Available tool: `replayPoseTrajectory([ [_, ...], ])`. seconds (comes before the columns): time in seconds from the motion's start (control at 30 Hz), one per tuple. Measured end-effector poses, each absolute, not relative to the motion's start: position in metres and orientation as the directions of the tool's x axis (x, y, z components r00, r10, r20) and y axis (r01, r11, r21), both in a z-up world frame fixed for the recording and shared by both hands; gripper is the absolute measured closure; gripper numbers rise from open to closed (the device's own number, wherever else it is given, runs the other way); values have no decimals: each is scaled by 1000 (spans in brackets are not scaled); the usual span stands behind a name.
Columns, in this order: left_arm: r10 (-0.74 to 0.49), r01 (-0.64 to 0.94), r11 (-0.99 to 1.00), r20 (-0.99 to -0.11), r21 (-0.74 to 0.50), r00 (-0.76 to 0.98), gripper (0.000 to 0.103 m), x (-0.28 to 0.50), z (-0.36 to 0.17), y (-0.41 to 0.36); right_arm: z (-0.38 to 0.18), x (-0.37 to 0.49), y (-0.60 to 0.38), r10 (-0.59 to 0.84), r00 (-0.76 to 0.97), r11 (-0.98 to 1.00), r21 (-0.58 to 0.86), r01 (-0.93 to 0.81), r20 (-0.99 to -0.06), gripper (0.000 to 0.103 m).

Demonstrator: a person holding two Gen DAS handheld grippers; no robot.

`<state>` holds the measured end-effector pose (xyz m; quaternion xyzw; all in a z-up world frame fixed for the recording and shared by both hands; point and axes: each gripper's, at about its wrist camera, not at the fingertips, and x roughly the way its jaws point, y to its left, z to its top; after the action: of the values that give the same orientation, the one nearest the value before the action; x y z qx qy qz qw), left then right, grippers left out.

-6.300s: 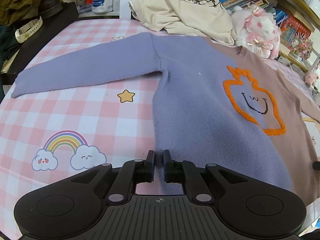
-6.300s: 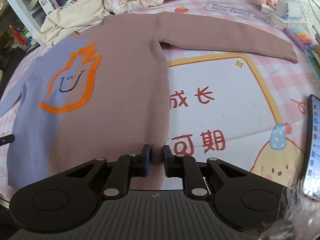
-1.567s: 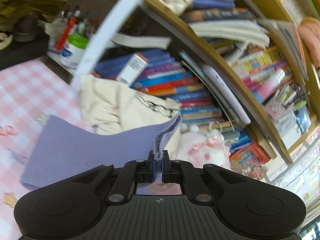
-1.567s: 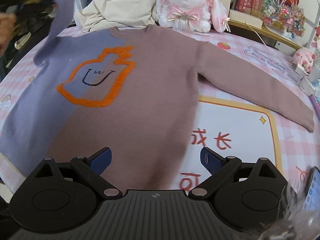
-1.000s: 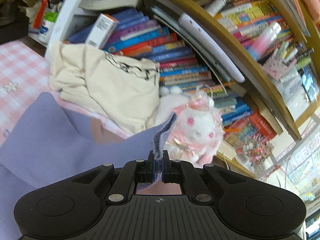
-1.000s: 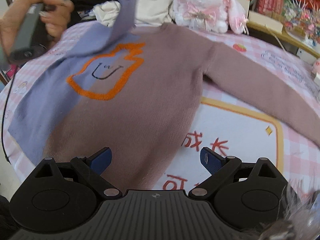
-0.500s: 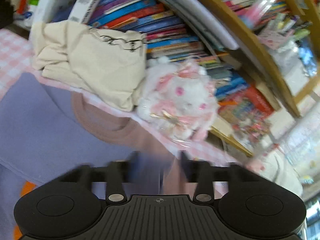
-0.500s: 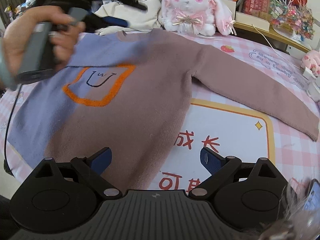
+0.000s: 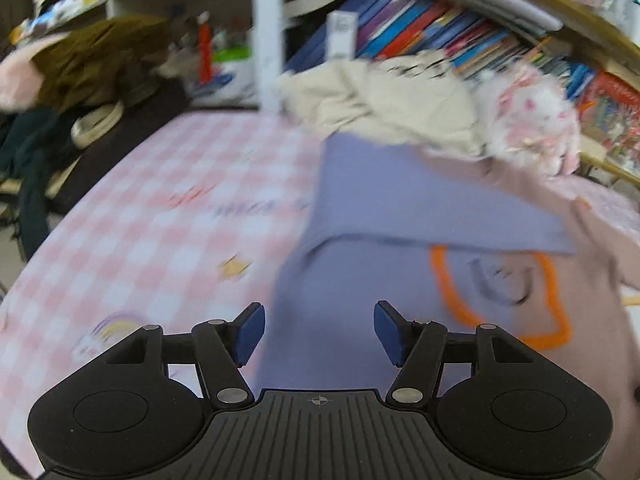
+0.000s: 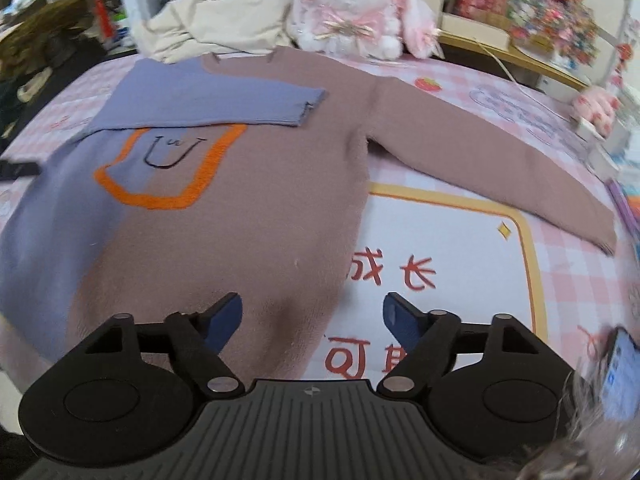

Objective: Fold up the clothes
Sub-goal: 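Fold the lavender sleeve across the sweater body with the left tool, then open the left tool and release the folded lavender sleeve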

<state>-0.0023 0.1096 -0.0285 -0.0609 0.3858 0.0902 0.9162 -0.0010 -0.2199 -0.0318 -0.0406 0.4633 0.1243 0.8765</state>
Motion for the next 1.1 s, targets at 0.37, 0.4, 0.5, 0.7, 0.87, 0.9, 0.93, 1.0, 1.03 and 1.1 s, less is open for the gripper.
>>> replayPoseTrajectory([
  [0.37, -17, -148, 978, -772, -143, 635, 98, -5, -51, 154, -38, -18, -206, 95, 527, 995, 80, -52, -845, 75],
  [0.4, -29, -150, 975, -770, -161, 637, 99, -6, -52, 157, -38, -18, -202, 91, 530, 996, 76, -50, -843, 79],
  [0.5, -47, -133, 976, -768, -171, 638, 99, -6, -53, 160, -38, -19, -193, 79, 541, 997, 66, -44, -837, 83],
  [0.7, -78, -98, 978, -762, -183, 643, 99, -7, -51, 167, -39, -18, -189, 61, 546, 998, 64, -12, -836, 85],
  [0.87, -83, -106, 975, -763, -195, 642, 99, -12, -51, 176, -39, -19, -189, 91, 546, 995, 98, -16, -833, 87],
  [0.9, -83, -111, 974, -764, -199, 640, 99, -12, -52, 178, -40, -18, -187, 94, 546, 995, 101, -17, -832, 87],
  [0.93, -82, -114, 973, -765, -200, 639, 99, -13, -54, 180, -40, -18, -186, 97, 546, 994, 104, -18, -832, 87],
  [1.0, -74, -116, 974, -764, -192, 641, 99, -14, -54, 184, -39, -17, -183, 98, 547, 994, 104, -19, -831, 87],
  [1.03, -72, -117, 975, -763, -191, 642, 99, -14, -55, 185, -39, -17, -180, 97, 547, 994, 103, -18, -832, 87],
  [1.1, -74, -119, 974, -761, -195, 645, 99, -14, -55, 189, -40, -18, -176, 93, 548, 995, 100, -16, -831, 87],
])
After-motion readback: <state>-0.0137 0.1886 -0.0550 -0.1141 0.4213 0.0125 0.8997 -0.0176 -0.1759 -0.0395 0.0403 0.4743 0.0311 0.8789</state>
